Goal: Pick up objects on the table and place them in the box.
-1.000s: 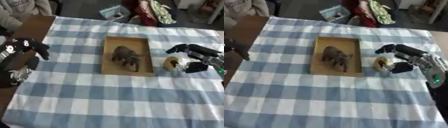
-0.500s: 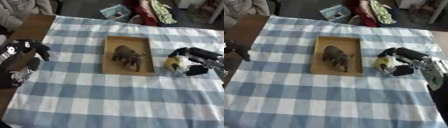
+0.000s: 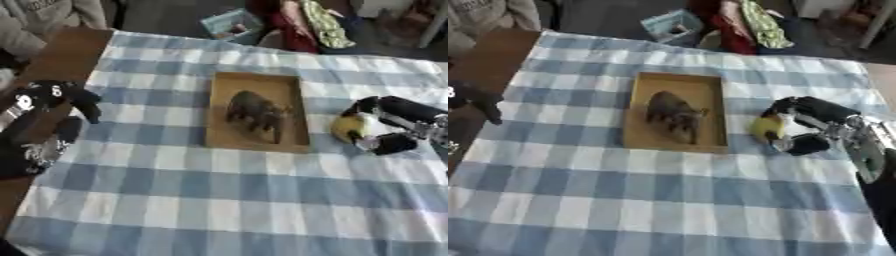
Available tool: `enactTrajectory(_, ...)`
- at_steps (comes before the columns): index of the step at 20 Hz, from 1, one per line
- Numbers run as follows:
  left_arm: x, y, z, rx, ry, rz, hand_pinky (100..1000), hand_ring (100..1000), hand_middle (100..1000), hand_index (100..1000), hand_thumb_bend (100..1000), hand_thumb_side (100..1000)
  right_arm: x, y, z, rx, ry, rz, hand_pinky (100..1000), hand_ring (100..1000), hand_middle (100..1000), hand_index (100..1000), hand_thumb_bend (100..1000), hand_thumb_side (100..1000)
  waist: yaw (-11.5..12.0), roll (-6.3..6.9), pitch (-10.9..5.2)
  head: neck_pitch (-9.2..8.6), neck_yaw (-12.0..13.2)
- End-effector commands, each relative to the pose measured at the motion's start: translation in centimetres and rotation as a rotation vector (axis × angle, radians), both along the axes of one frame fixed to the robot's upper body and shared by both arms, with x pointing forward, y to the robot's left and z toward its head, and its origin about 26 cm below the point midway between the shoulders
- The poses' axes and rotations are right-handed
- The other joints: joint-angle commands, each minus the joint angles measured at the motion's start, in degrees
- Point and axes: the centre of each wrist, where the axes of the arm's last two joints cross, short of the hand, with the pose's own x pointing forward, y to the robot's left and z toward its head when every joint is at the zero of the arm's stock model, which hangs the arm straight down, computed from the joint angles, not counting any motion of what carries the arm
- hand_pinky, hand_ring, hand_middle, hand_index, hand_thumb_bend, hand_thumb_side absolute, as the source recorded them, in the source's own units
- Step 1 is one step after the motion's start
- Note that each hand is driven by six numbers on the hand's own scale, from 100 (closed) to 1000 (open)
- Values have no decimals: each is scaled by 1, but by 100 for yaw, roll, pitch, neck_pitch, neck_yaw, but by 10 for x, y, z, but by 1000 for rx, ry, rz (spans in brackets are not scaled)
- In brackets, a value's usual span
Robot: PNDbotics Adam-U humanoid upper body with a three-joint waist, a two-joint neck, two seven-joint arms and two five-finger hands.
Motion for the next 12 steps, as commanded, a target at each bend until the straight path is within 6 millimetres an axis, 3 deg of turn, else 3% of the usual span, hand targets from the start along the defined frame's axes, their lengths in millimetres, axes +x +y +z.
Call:
enactTrajectory(1,-3,0,8,18,-25,1,837,567,567,777,100,615,1,-7,7,-22,-23,-24,785,786,606,748,100,271,-3,29,-97,-14,4)
enactTrajectory(8,-3,0,7,17,-21,1,841,567,567,777,100,622,2,-5,12,41,-102,-27,735,708,361,519,100,239,-10,28,-109,-14,-4)
enactTrajectory(12,-2,0,7,13,-21,-5,845,567,567,777,100,620,3,-3,19,90,-155,-19,718,657,275,437,100,214,-13,25,-119,-14,-8)
